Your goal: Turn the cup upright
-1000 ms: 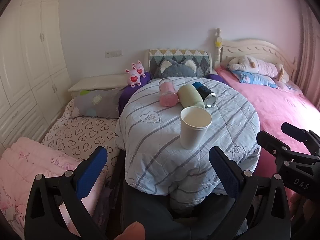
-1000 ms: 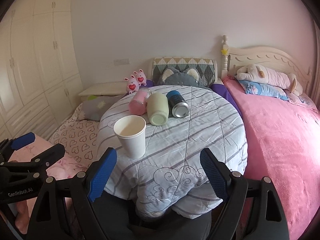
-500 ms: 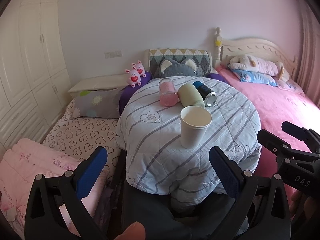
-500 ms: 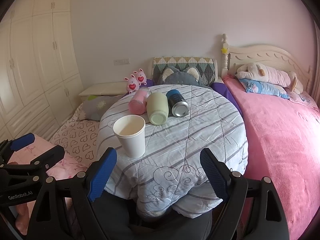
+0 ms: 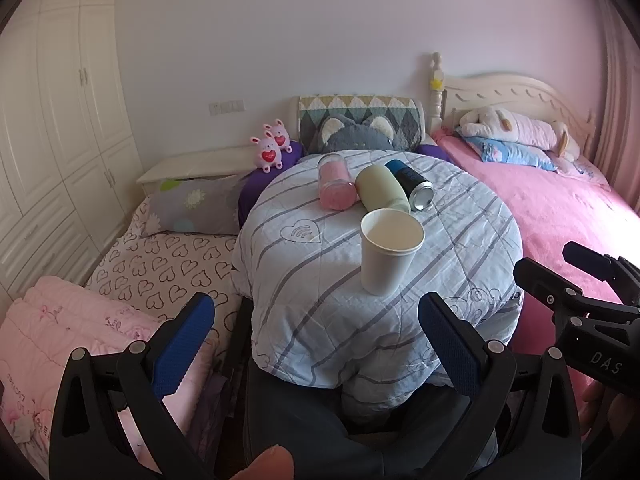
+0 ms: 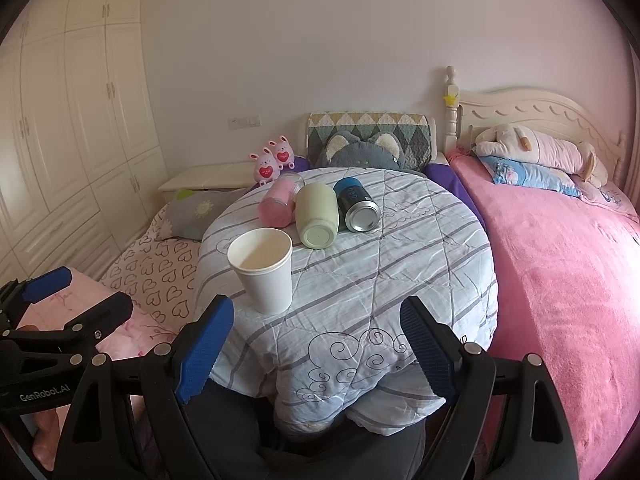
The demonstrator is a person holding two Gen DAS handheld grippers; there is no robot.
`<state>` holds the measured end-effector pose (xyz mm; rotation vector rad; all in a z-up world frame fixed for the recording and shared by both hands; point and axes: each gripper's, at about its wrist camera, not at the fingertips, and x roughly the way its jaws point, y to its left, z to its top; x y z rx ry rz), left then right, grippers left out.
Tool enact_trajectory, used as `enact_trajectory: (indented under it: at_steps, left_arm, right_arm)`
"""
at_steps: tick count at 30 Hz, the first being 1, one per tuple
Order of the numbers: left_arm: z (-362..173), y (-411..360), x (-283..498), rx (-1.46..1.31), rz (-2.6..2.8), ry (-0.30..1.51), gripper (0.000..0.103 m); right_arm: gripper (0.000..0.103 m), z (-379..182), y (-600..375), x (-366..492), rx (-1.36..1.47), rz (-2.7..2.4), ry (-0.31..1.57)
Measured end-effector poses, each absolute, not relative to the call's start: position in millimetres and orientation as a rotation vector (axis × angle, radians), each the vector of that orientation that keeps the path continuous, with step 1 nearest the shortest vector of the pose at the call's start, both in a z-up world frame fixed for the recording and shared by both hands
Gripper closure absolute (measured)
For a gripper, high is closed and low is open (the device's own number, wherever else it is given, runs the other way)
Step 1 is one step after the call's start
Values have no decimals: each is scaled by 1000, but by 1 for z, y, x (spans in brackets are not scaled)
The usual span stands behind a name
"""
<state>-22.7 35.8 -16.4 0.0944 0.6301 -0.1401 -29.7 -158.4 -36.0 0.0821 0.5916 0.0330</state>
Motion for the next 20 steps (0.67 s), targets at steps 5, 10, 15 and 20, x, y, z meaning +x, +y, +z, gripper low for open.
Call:
enact_trajectory:
  at_steps: [5, 10, 15, 20]
  left_arm:
    - [-18, 36, -23, 98, -137, 631, 0]
    - [-18, 37, -23, 96, -141, 630, 0]
    - [-21, 36, -24, 97, -152, 627, 0]
    - [-23, 35, -24, 97, -161, 637, 0]
  right_arm:
    - [17, -38, -159, -29, 85, 37, 594]
    - [17, -38, -159, -29, 85, 37, 596]
    - [17, -39, -159, -28, 86, 38, 598]
    - [17, -39, -159, -28, 86, 39, 598]
